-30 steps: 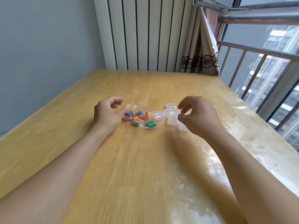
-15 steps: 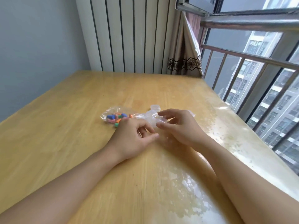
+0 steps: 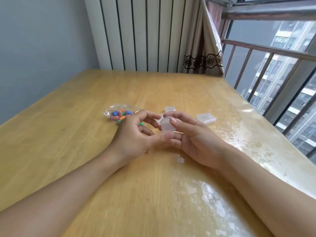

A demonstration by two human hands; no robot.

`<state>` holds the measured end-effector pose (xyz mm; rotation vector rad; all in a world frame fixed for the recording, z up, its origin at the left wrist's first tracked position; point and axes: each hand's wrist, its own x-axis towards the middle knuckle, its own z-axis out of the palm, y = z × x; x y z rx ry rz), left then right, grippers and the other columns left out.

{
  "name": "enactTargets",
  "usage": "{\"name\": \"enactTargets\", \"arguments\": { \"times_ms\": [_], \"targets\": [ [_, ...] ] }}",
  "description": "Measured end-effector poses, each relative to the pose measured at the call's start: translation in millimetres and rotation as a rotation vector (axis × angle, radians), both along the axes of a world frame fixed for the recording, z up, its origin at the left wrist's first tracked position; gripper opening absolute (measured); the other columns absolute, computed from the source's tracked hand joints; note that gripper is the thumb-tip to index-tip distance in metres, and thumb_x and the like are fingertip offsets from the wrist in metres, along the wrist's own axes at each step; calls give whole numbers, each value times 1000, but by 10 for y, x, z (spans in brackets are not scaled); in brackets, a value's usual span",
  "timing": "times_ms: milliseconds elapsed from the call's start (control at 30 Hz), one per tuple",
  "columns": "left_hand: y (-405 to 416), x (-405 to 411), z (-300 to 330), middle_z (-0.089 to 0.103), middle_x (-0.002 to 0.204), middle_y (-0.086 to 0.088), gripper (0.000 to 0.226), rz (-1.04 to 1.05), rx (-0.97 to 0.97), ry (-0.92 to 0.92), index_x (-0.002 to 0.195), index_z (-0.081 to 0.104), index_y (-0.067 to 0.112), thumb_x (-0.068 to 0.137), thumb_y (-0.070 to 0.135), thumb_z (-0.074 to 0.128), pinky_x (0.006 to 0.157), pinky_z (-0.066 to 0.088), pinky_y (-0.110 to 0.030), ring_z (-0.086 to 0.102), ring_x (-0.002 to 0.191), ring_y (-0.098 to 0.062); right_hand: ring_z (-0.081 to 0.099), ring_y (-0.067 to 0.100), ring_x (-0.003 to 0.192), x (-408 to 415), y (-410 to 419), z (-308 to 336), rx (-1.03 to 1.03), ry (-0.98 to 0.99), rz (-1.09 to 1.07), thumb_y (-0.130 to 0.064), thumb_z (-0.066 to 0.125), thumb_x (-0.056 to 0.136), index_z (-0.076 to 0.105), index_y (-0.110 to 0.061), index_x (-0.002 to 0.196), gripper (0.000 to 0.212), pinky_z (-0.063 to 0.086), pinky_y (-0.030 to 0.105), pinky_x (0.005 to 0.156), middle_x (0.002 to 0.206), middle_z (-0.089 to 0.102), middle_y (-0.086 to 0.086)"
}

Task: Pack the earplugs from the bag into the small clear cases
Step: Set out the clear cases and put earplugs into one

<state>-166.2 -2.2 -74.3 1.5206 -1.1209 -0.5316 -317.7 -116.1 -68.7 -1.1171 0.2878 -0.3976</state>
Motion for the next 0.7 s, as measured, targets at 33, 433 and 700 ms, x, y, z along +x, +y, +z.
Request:
{"name": "enactTargets", "arguments": {
  "times_ms": [33, 433, 700],
  "targets": [
    [5, -45, 10, 73, 97, 3, 56, -14, -10, 44, 105, 69, 26, 58, 45, 93, 48, 54, -33, 74, 68, -23, 66, 25, 91, -2, -4, -16, -17, -18, -4, -12, 63, 93, 59, -13, 121, 29, 56, 34, 89, 109, 64, 13],
    [6, -77, 22, 76, 112, -3, 48, -142, -118, 282, 119, 68, 20, 73, 24, 78, 76, 59, -26, 76, 92, -22, 62, 29, 116, 0, -19, -52, -62, -61, -36, 13, 64, 82, 52, 0, 135, 55, 51, 38, 103, 136, 63, 17],
    [-11, -64, -1, 72, 114, 5, 43, -84, -154, 23, 108, 72, 32, 77, 5, 83, 81, 62, -31, 73, 103, -12, 66, 30, 114, 9, -7, -17, -175, -12, -191, 6, 66, 89, 65, -3, 119, 32, 57, 43, 96, 131, 64, 21]
  ]
}}
